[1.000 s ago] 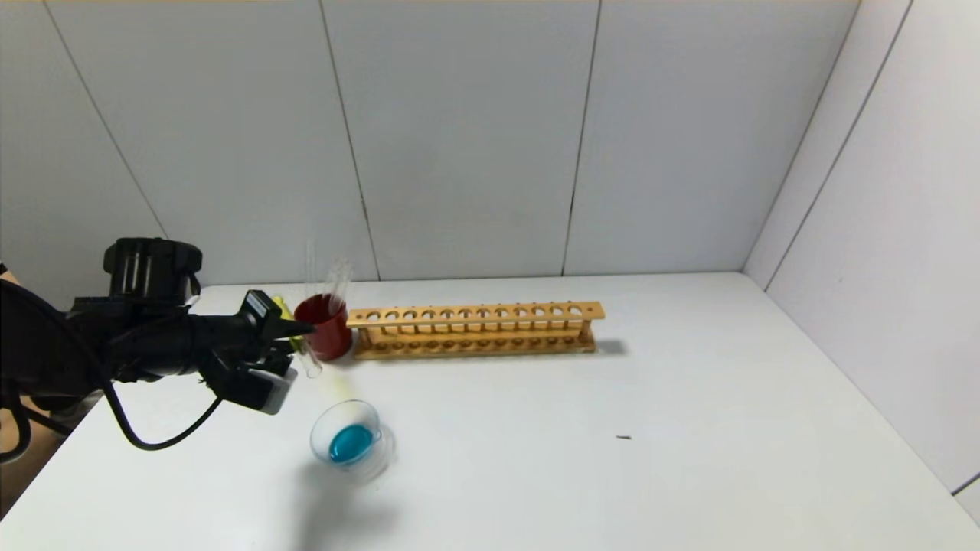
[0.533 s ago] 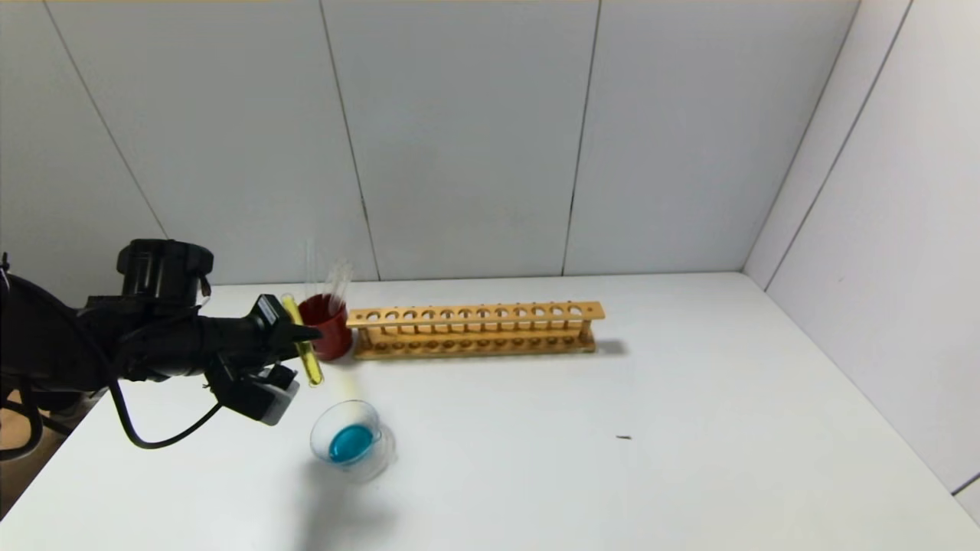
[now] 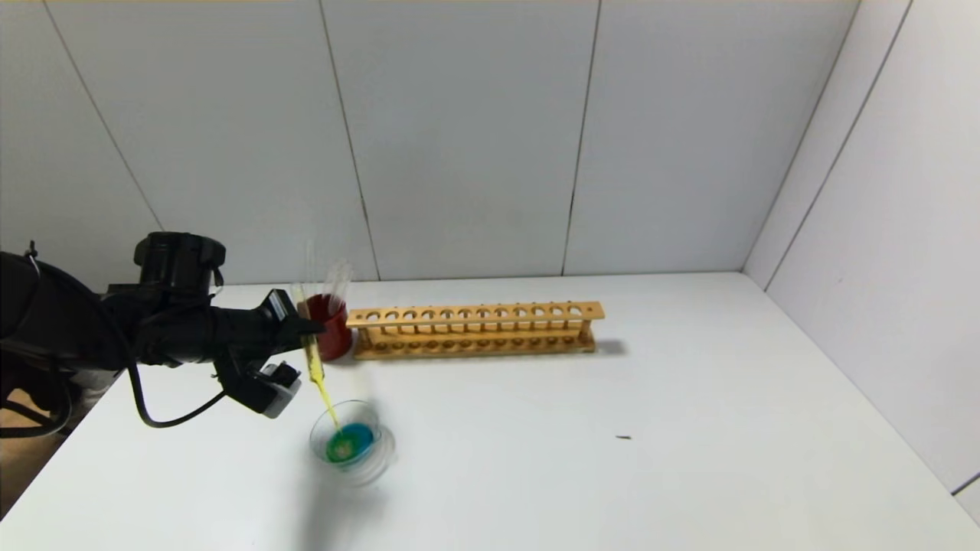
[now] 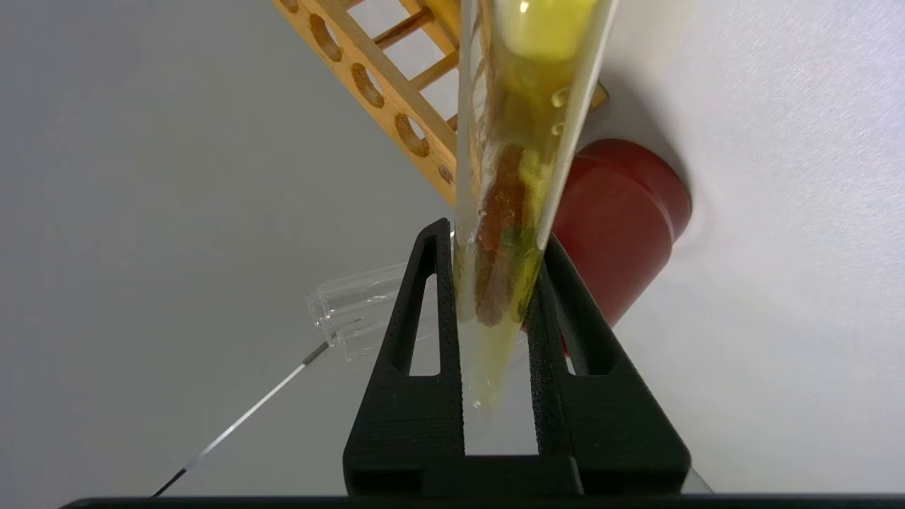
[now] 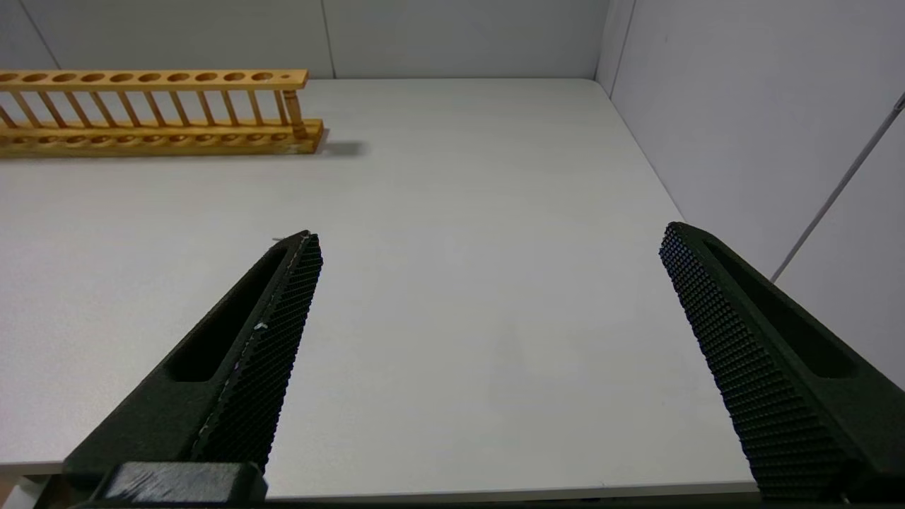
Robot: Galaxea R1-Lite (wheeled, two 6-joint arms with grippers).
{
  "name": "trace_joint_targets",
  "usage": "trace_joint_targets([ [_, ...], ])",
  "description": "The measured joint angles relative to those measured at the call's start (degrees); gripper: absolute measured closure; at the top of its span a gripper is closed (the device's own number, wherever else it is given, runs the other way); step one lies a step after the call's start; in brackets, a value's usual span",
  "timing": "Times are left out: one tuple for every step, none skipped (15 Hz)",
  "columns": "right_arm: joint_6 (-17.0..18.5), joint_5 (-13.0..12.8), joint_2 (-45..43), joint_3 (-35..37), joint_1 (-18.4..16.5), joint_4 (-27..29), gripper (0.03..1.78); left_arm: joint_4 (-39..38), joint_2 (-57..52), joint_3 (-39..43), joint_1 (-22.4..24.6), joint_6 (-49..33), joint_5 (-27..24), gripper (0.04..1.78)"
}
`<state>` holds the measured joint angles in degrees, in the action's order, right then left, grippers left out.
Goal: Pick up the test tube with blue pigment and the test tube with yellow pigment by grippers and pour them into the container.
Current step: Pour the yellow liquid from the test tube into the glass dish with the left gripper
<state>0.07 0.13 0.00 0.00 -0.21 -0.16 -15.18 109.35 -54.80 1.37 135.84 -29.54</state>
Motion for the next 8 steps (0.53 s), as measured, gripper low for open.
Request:
trace_joint_targets([
  [0.0, 0.0, 0.0, 0.0, 0.0, 0.0, 0.06, 0.1, 0.7, -0.7, 0.1, 1.1, 0.0, 1.51],
  [0.0, 0.0, 0.0, 0.0, 0.0, 0.0, 0.06, 0.2, 1.0, -1.0, 0.1, 1.9, 0.0, 1.51],
  [0.0, 0.0, 0.0, 0.0, 0.0, 0.0, 0.06, 0.4, 1.3, -1.2, 0.0, 2.7, 0.0, 1.51],
  [0.0, 0.0, 0.0, 0.0, 0.0, 0.0, 0.06, 0.7, 1.4, -1.3, -0.1, 3.5, 0.0, 1.51],
  [0.0, 0.0, 0.0, 0.0, 0.0, 0.0, 0.06, 0.7, 1.5, -1.3, -0.1, 4.4, 0.0, 1.51],
  [0.0, 0.0, 0.0, 0.0, 0.0, 0.0, 0.06, 0.7, 1.6, -1.5, -0.1, 5.4, 0.1, 1.51],
  [0.0, 0.0, 0.0, 0.0, 0.0, 0.0, 0.06, 0.8, 1.6, -1.6, -0.1, 5.6, 0.2, 1.51],
  [0.0, 0.0, 0.0, 0.0, 0.0, 0.0, 0.06, 0.8, 1.6, -1.6, -0.3, 5.6, 0.5, 1.51],
])
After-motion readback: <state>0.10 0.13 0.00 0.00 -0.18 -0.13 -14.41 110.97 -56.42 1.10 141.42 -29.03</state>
